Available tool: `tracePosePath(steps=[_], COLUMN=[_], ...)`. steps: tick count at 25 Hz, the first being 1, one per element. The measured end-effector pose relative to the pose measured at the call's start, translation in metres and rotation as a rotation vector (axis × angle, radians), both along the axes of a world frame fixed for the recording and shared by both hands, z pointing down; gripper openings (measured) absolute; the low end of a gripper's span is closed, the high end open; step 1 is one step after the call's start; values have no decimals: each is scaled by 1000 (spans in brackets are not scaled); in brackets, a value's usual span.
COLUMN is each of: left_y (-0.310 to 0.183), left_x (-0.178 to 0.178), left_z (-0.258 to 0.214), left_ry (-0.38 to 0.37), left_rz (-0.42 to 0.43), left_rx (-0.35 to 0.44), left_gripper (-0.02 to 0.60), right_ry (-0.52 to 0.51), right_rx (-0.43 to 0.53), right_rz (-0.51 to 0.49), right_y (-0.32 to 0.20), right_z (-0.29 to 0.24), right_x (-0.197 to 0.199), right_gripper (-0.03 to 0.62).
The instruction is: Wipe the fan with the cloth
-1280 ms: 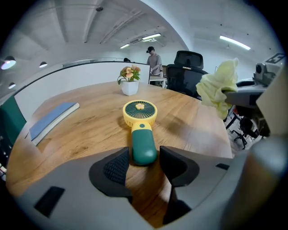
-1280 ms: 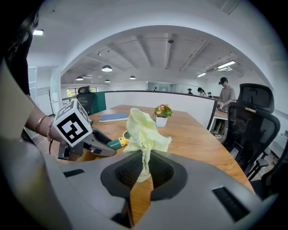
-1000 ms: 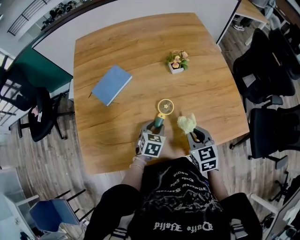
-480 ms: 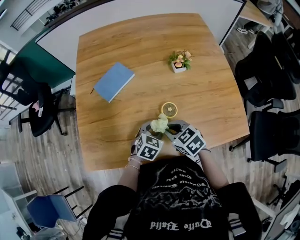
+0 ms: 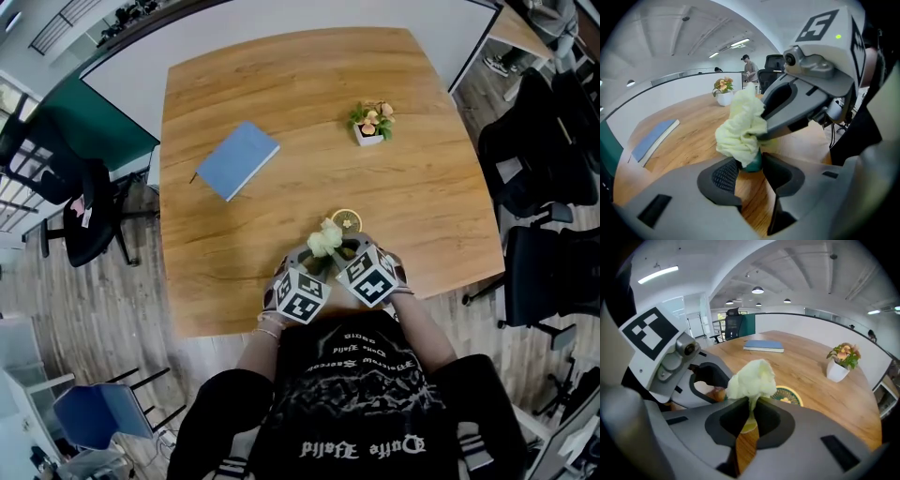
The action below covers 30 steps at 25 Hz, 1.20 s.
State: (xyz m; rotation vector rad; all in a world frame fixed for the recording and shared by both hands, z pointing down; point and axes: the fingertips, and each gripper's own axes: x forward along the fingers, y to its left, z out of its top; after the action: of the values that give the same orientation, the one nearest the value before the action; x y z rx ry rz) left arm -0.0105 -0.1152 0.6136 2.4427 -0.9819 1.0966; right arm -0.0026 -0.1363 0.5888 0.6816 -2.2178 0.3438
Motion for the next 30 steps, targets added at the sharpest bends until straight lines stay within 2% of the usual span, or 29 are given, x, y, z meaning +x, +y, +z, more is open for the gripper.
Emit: tracePosePath(steps=[2, 5, 7, 10, 12, 14, 17, 22, 26, 30], left_y=[1, -1, -2, 0, 4, 7, 7, 4, 2, 0], left_x=[-1, -1, 0, 1, 2, 2, 3, 4, -1, -6], left_z=[-1, -4, -5, -5, -4, -2, -4, -7, -1, 2], left_ry=[4, -1, -8, -20, -29, -7, 5, 9, 7, 19], left_rz=[0, 1, -4, 3, 17, -1, -15, -16, -43, -74], left_rx=[5, 19, 21, 20, 23, 11, 10, 7, -20, -41], left_gripper=[183, 183, 183, 183, 183, 183, 183, 183, 182, 179], right_ry=[5, -9, 18, 66, 78, 67, 67, 51, 48, 40], right_rx=[5, 0, 51, 120, 102, 71, 80, 83, 43, 22], right_rz=[43, 43, 46, 127, 150, 126, 124, 227, 293, 253], right_y=[-11, -16, -19, -32, -40, -41, -45, -65, -75, -67], right_z=[1, 0, -4, -9, -5, -3, -4, -4, 4, 4], right_x=[9, 10, 10, 16, 21, 21, 21, 31, 54, 67], right_gripper=[40, 40, 40, 38, 37, 37, 37, 37, 37, 37])
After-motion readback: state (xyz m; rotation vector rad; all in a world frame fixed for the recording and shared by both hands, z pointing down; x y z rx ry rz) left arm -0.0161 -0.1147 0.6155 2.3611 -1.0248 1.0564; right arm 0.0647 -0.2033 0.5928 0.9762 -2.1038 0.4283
